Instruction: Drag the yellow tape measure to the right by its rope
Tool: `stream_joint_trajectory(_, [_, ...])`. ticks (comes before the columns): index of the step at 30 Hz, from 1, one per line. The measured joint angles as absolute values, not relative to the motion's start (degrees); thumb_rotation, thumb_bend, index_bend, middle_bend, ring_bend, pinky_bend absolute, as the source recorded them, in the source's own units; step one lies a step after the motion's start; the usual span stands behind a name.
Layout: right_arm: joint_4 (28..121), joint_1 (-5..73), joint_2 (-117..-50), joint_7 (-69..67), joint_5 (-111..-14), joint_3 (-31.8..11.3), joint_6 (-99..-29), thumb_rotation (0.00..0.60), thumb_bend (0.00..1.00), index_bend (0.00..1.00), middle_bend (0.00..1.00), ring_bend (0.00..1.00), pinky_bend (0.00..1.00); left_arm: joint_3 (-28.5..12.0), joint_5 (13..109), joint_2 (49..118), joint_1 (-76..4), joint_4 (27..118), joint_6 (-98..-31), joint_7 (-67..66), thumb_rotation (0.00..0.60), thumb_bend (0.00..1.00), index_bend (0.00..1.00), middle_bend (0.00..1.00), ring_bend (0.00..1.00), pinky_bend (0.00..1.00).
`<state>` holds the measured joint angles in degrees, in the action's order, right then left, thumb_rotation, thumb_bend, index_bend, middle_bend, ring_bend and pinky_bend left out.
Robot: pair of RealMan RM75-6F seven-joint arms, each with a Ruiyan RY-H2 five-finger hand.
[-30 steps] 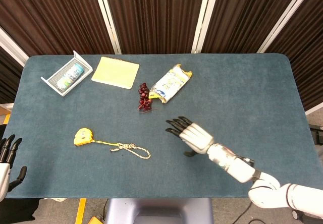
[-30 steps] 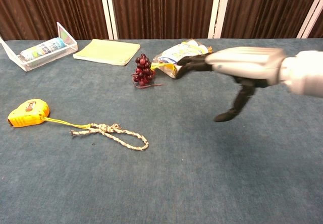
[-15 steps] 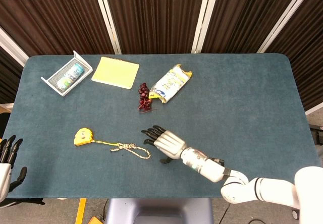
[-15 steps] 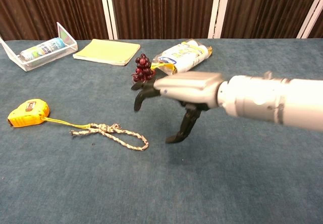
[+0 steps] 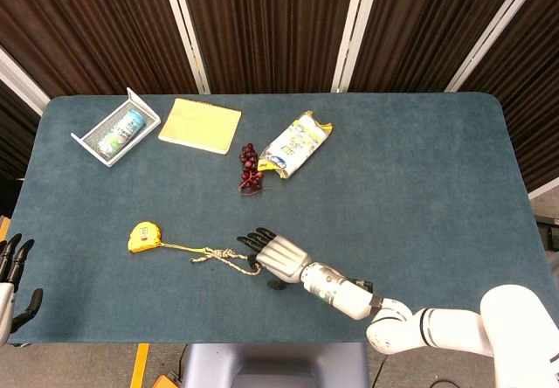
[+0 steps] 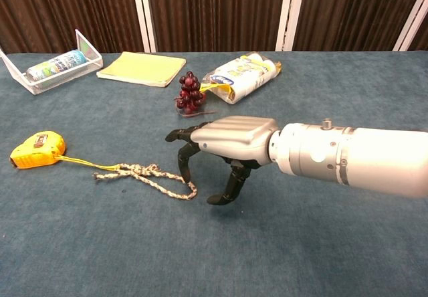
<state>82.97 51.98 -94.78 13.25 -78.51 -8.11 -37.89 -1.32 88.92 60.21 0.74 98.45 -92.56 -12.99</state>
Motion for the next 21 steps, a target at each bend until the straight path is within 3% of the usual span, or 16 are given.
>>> stream_joint_trajectory(21, [77.21,54.09,-98.94,13.16,-75.62,-6.84,-37.55,0.6,0.42,0.51,0.06,0.07,0.0,-1.62,88.18,59.77,1.08,98.81,-92.7,-12.3,0.6,0.41,0.04,0.0,0.0,0.02])
